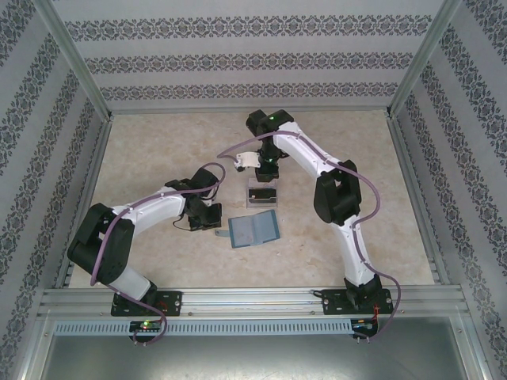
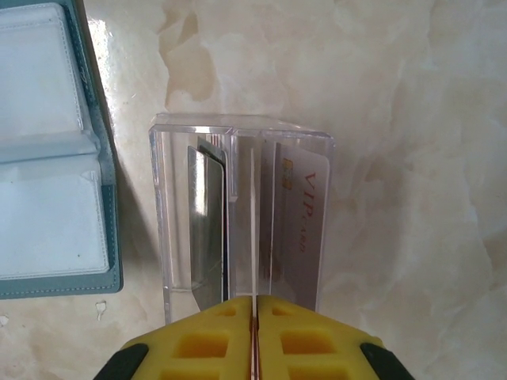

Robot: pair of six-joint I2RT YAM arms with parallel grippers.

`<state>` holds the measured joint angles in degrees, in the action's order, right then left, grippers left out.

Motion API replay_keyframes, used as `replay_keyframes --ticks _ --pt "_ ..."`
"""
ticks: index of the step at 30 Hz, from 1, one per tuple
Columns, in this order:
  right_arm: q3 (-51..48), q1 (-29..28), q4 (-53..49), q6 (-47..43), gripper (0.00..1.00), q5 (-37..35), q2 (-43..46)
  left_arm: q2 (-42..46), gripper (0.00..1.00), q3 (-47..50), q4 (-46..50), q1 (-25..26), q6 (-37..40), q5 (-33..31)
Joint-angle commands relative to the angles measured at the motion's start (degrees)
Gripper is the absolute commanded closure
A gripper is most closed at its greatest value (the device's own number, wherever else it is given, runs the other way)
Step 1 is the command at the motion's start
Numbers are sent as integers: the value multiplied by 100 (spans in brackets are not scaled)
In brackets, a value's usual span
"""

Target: Take the credit cards out of the card holder

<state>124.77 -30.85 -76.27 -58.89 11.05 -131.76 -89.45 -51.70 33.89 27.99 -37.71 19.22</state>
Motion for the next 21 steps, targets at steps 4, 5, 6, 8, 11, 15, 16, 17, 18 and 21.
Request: replay_keyframes --ticks 4,5,6,8,11,15,16,17,18,21 --pt "135 48 -195 61 88 178 -250 83 100 56 56 -83 28 -16" --pt "164 44 -180 78 87 163 -260 85 100 65 43 -84 27 -31" --pt "204 43 -193 105 87 135 -274 77 100 72 34 -89 25 -20" --pt "270 44 -204 141 86 91 -267 54 100 51 30 -90 22 -14" --pt "326 53 -187 187 86 -21 -189 58 100 37 14 -89 20 7" --pt "284 54 -151 272 85 -92 -24 57 100 -2 1 -92 19 20" --pt "245 61 -110 344 85 -107 16 56 100 -9 -1 -86 22 32" --pt "205 59 -72 394 84 -110 66 53 100 -12 -12 -85 12 46" --pt "121 58 3 475 84 -96 141 65 100 -11 -29 -92 4 65" --pt "-211 57 449 897 82 -148 374 72 100 -35 -74 -92 -16 121"
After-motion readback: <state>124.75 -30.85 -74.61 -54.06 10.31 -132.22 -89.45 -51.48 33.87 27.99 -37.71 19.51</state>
